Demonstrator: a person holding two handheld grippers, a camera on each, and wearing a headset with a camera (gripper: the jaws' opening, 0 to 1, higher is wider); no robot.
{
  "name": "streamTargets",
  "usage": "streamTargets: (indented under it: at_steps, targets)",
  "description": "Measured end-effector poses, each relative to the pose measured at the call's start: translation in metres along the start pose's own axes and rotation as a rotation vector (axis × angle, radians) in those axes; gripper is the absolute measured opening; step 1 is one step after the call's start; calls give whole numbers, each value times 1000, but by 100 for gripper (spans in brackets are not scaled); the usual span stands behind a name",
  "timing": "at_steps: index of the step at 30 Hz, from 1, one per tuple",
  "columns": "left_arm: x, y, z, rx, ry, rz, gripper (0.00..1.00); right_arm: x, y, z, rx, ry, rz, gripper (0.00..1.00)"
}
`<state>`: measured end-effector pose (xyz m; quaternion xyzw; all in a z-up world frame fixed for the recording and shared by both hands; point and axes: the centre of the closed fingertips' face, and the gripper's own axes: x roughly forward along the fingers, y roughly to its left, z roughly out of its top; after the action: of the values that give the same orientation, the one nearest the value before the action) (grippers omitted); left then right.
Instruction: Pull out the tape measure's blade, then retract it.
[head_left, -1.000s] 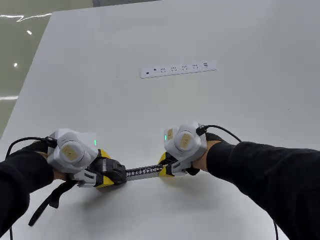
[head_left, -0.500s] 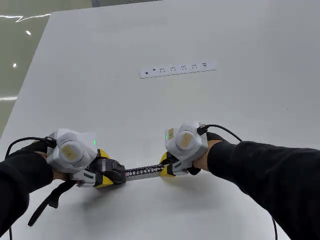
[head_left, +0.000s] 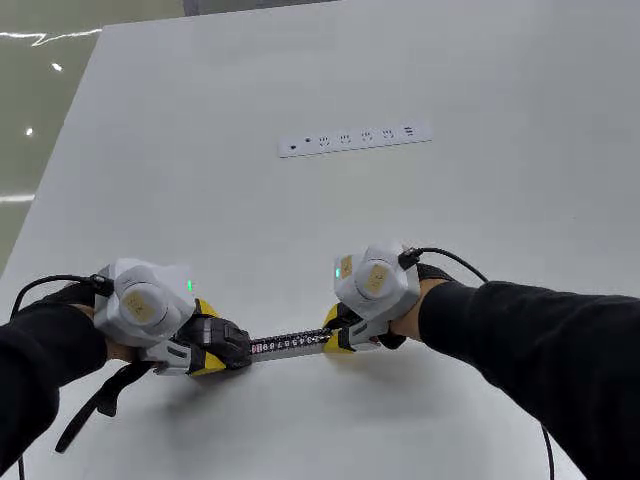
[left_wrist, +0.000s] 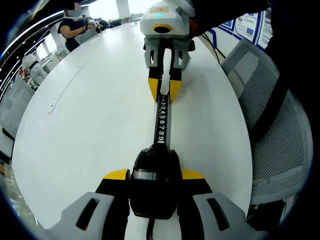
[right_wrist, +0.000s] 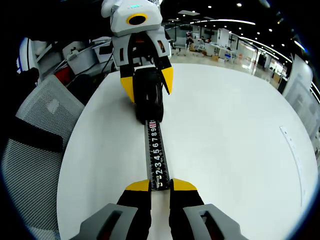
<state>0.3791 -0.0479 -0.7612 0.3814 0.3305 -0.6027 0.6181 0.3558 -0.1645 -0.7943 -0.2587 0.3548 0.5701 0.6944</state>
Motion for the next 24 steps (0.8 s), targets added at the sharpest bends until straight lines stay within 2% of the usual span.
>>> streamTargets:
  at_steps: [7,20,24]
  targets:
    - [1,1,1,-6,0,-4,30,-2,0,-2,-4,8,0,8]
    - [2,0,0,3,27,-13,30,-4,1,-4,8,0,-7,8]
    - [1,0,-1,5,14,-10,30,-4,1,-4,11,-4,-9,8]
